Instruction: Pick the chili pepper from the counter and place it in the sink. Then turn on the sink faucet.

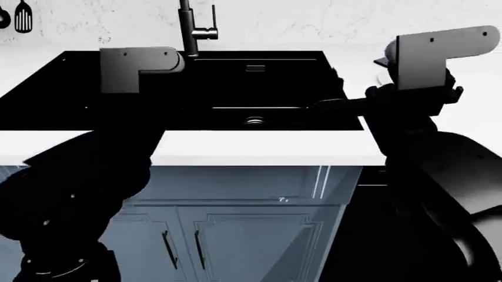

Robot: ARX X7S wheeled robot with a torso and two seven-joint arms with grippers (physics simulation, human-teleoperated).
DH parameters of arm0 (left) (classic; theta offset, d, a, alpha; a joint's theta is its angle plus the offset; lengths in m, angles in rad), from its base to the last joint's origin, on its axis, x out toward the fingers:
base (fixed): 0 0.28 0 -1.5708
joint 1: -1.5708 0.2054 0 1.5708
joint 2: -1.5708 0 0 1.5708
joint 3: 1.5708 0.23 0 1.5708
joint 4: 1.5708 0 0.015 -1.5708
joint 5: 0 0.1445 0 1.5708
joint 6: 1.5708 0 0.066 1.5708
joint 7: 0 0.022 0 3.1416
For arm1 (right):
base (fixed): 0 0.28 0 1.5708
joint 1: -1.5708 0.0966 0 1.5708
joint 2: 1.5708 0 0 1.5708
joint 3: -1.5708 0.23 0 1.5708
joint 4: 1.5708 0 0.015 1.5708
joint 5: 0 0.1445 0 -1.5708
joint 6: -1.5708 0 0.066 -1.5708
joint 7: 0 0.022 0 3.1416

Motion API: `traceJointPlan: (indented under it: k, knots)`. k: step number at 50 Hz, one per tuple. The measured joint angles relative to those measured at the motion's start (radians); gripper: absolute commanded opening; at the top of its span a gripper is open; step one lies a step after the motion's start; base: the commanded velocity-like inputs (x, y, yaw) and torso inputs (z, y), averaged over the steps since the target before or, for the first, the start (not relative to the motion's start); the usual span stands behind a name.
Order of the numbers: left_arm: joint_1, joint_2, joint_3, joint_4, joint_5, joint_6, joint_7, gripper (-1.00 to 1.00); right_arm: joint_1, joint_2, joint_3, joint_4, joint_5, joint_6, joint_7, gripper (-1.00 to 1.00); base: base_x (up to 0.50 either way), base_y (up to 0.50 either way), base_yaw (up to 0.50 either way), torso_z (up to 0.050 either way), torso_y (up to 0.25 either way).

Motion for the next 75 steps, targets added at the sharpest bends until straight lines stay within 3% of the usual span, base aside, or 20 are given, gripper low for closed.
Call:
traceJointPlan:
  k: [18,31,47,75]
  knots:
    - [-0.279,0.062,0.171,-0.702,0.173,0.393,0.073,1.0,0.246,0.002,-0.094,0.674,-0.075,-0.345,-0.103,1.0,0.15,0.0,0.0,0.0,0.0]
    - [-0.401,0.102,0.239,-1.093,0.217,0.657,0.105,1.0,0.345,-0.01,-0.138,0.958,-0.117,-0.485,-0.133,1.0,0.4,0.01,0.0,0.0,0.0]
    - [-0.422,0.107,0.297,-1.174,0.165,0.72,0.112,1.0,0.384,-0.014,-0.16,1.059,-0.129,-0.529,-0.143,1.0,0.33,0.01,0.0,0.0,0.0]
    - [-0.411,0.1,0.353,-1.141,0.08,0.713,0.088,1.0,0.397,-0.013,-0.175,1.082,-0.125,-0.541,-0.143,1.0,0.36,0.01,0.0,0.0,0.001]
